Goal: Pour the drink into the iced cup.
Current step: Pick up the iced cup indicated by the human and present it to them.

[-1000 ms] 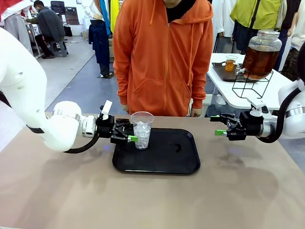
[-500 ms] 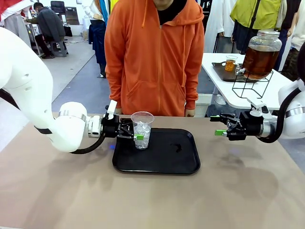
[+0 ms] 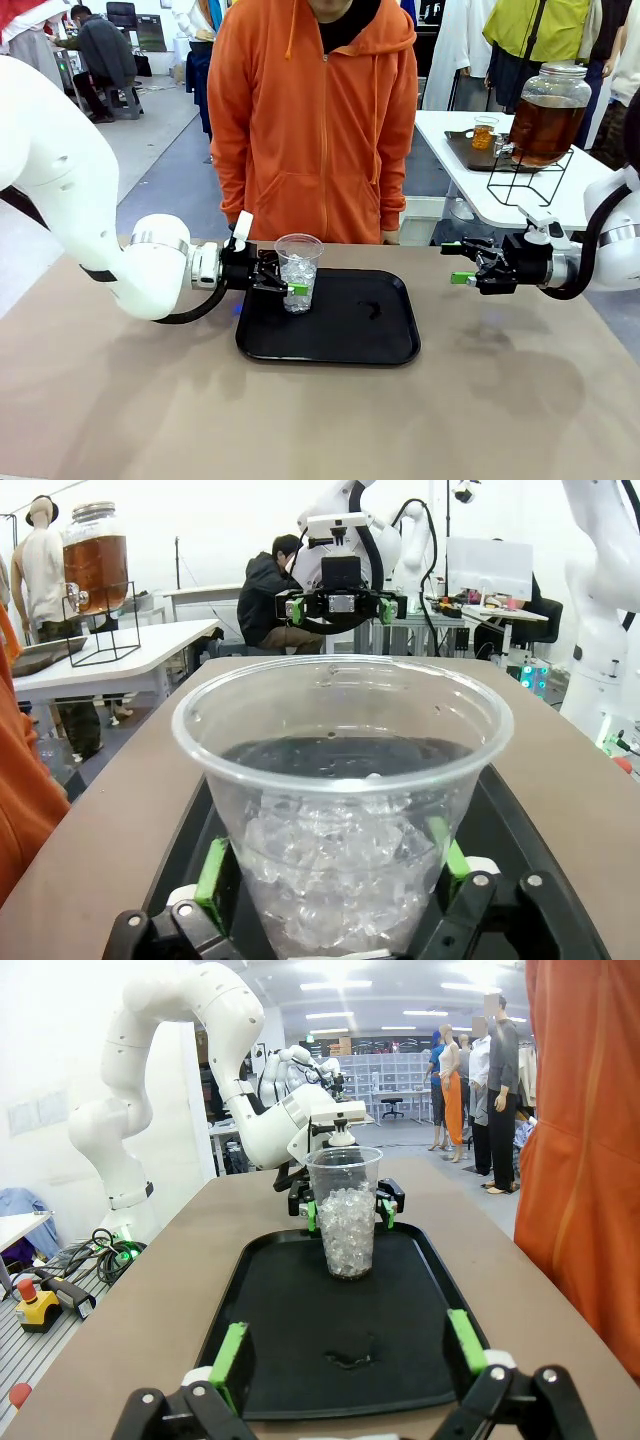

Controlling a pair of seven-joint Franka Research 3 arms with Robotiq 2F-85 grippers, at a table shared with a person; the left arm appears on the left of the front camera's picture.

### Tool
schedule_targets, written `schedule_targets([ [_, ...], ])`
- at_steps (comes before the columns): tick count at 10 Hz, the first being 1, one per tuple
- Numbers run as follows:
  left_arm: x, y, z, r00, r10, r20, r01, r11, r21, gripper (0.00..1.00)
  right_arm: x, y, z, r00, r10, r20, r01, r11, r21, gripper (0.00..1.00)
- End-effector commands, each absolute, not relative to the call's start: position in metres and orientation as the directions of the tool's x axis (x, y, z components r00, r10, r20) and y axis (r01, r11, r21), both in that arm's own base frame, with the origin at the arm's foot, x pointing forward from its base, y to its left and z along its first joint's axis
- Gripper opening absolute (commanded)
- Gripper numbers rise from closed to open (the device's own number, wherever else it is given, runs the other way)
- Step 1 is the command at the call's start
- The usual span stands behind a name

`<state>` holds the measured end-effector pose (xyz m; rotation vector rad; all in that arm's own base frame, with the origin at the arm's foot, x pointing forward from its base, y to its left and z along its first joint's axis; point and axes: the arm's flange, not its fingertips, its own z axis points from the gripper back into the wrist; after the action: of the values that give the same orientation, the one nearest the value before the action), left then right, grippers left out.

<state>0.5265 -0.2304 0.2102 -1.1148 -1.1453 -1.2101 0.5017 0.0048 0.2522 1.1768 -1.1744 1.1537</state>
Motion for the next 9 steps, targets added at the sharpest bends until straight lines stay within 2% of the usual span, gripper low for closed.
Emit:
schedule_targets([
  [1,0.53,-0.233,0.211,0.025,-0.109,0.994,0.998,0.051,-0.02,0.67,0.502,0.005,0.254,0.044,0.025,0.999,-0.998,0.045,0.043,1.0],
  [5,0.527,-0.231,0.217,0.002,-0.074,0.997,0.998,0.063,0.003,0.67,0.502,0.005,0.254,0.044,0.025,0.999,-0.998,0.045,0.043,1.0],
  [9,0.547,-0.244,0.297,-0.004,-0.015,1.0,0.997,0.075,0.005,0.67,0.502,0.005,0.254,0.044,0.025,0.999,-0.998,0.045,0.043,1.0],
])
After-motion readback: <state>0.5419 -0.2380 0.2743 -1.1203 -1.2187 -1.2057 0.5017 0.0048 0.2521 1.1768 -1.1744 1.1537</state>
